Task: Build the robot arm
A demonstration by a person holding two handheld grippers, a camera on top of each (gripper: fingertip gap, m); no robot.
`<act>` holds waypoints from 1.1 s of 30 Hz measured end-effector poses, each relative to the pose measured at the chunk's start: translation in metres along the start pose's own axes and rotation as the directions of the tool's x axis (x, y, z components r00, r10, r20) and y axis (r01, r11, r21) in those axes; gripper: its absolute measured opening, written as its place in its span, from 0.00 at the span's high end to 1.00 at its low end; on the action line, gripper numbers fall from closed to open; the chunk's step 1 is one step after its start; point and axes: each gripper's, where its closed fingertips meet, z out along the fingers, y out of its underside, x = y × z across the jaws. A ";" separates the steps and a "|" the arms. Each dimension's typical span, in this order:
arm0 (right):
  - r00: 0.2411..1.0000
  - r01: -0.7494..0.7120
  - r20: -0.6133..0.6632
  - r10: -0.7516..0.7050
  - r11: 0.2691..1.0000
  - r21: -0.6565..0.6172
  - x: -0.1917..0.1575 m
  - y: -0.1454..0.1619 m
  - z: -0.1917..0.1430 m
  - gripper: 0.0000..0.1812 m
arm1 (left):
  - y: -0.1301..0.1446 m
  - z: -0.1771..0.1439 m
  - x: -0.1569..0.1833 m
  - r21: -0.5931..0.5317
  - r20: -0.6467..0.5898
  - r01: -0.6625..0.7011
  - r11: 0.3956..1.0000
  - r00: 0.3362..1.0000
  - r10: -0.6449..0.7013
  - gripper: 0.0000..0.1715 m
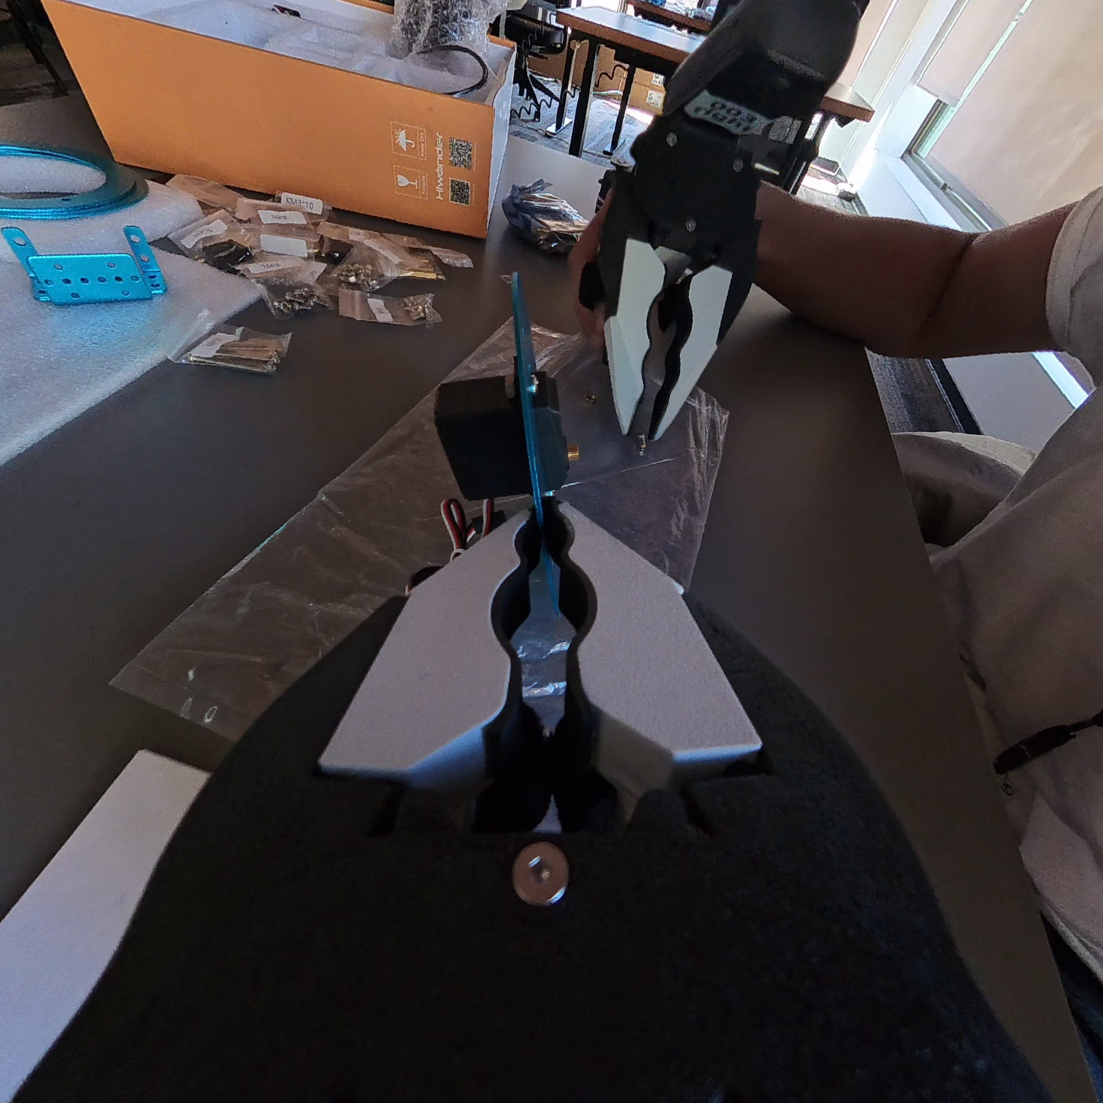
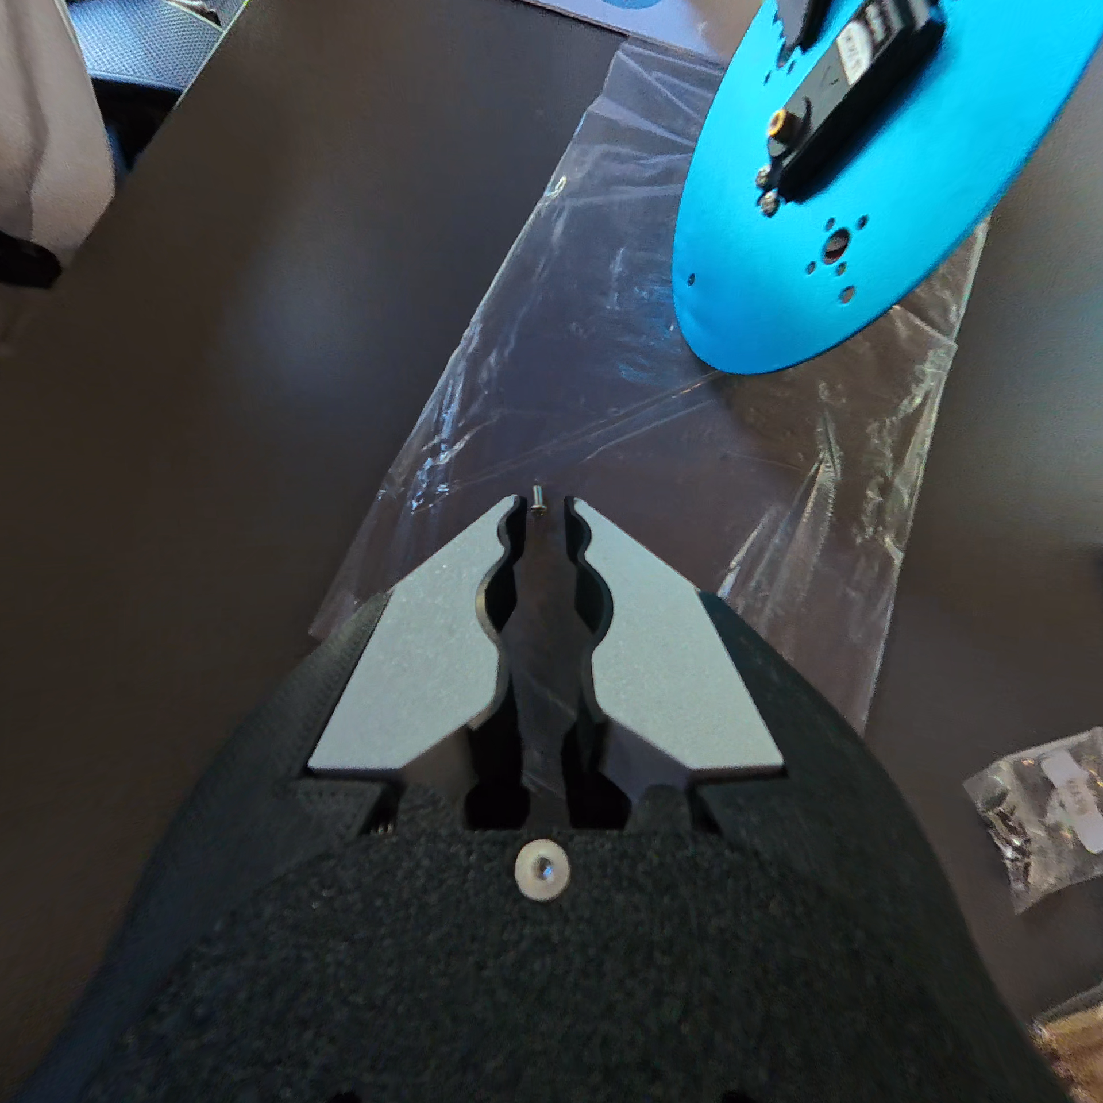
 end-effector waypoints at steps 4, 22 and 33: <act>1.000 -0.010 0.007 0.010 1.000 -0.003 -0.001 0.002 0.002 0.95 | 0.000 0.000 0.000 0.000 0.001 0.000 1.000 1.000 0.000 1.00; 0.838 0.175 -0.483 -0.253 0.964 -0.201 0.048 -0.024 -0.002 0.98 | 0.007 -0.002 -0.021 0.027 -0.014 0.389 0.921 0.921 -0.389 1.00; 0.254 0.281 -0.659 -0.708 0.706 -0.650 0.104 -0.081 -0.011 0.98 | 0.010 -0.002 -0.027 0.051 -0.022 0.516 0.855 0.857 -0.515 1.00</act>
